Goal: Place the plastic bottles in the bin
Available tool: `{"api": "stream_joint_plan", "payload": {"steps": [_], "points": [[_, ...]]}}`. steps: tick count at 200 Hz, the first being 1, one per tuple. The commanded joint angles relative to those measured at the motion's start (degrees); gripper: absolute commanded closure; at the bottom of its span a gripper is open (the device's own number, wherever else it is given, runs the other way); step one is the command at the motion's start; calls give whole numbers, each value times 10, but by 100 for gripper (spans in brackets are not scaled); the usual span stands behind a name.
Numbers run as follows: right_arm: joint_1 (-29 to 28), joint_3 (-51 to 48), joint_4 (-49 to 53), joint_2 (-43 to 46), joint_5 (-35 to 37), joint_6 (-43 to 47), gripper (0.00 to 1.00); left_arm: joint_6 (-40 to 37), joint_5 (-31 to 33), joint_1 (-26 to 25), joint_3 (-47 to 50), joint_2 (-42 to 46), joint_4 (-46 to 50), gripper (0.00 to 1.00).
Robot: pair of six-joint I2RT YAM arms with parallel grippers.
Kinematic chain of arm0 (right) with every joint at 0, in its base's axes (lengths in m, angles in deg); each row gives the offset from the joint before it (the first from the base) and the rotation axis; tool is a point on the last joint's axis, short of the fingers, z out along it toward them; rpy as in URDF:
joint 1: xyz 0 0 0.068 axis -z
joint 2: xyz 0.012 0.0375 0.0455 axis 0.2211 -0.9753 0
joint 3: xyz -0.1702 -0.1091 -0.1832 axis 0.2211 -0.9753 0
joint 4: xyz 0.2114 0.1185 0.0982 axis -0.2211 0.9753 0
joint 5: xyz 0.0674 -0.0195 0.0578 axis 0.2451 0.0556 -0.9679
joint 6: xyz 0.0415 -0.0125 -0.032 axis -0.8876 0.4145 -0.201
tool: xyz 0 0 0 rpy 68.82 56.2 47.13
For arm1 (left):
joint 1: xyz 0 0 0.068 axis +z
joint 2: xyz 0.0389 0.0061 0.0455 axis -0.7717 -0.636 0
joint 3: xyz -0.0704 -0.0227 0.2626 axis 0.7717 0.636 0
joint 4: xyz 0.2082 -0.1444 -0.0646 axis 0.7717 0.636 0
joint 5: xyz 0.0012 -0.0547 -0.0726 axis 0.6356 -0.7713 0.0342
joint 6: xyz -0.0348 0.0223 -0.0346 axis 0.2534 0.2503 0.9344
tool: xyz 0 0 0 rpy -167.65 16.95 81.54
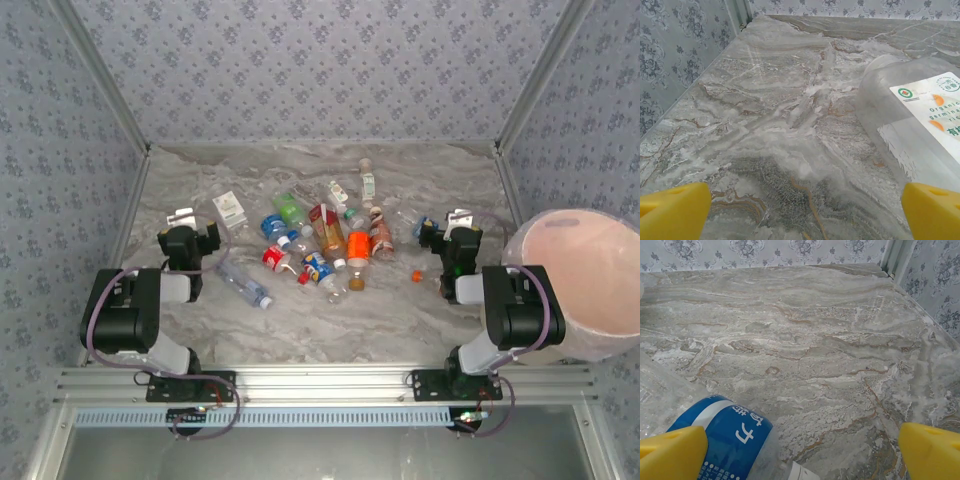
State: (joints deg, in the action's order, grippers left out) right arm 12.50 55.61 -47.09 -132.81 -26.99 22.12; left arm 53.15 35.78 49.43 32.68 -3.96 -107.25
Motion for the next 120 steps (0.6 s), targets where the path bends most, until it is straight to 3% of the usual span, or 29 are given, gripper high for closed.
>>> {"api": "stream_joint_plan", "payload": {"steps": [1,120], "points": [[0,-7,-5,3,16,6,0,0,1,0,6,1,-17,2],[4,-6,-1,3,4,2,0,0,1,0,6,1,-17,2]]}}
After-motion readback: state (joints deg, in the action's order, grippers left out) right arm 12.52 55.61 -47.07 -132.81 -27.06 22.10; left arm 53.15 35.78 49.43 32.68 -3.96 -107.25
